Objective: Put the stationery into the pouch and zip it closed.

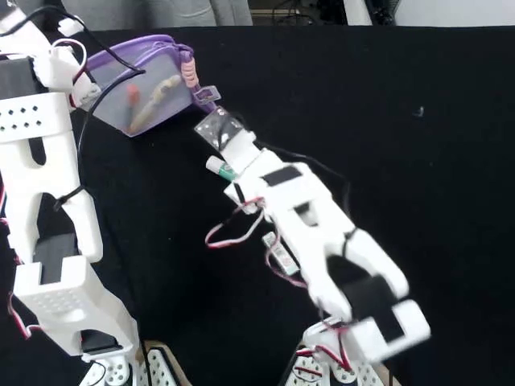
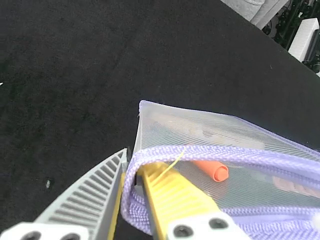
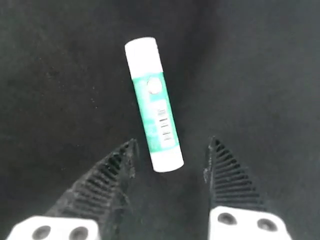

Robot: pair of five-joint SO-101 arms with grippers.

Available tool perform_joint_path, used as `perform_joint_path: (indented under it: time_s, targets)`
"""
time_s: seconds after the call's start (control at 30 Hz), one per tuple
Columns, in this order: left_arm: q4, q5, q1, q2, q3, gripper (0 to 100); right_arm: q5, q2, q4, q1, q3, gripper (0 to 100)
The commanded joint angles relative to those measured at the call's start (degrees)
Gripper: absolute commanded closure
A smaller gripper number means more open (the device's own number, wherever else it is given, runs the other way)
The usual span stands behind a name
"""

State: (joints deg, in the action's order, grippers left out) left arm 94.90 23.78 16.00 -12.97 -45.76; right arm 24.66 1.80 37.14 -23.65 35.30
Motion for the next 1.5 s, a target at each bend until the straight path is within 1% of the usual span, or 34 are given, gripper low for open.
perform_joint_path:
  time_s: [0.0, 0.1, 0.3, 0.37, 0.53, 0.7, 0.83, 0.97, 1.17, 1.47]
  targets:
    - [-1.23, 0.62, 0.66, -1.41, -1.01, 97, 2.2, -6.02, 4.84, -0.7, -9.63, 78.7]
    - [-1.58, 0.62, 0.66, -1.41, -1.01, 97, 4.57, -10.95, 7.21, -0.62, -14.2, 78.7]
    - [-1.58, 0.62, 0.66, -1.41, -1.01, 97, 5.01, -20.0, 8.62, 3.16, -22.29, 79.1]
    - [-1.58, 0.62, 0.66, -1.41, -1.01, 97, 5.1, -21.93, 11.08, 4.04, -25.54, 83.2]
    - [-1.49, 0.62, 0.66, -1.41, -1.01, 97, 5.1, -24.92, 15.74, 4.13, -30.46, 98.7]
    - [-1.32, 0.62, 0.57, -1.41, -1.01, 97, 5.1, -25.01, 16.79, 5.27, -31.16, 98.8]
    - [-1.76, 0.62, 0.04, -1.41, -1.45, 97, 4.57, -21.14, 19.34, 8.26, -31.87, 98.8]
    - [-1.41, 1.49, -3.12, -1.49, -7.08, 97, 4.4, -14.99, 20.22, 11.69, -29.67, 98.8]
    - [5.98, 1.41, -9.98, -1.85, -16.66, 97, 2.99, -5.85, 17.49, 15.38, -23.08, 98.8]
    - [5.98, 1.41, -16.13, -1.32, -17.19, 97, 2.99, 8.22, 14.33, 22.51, -15.6, 98.8]
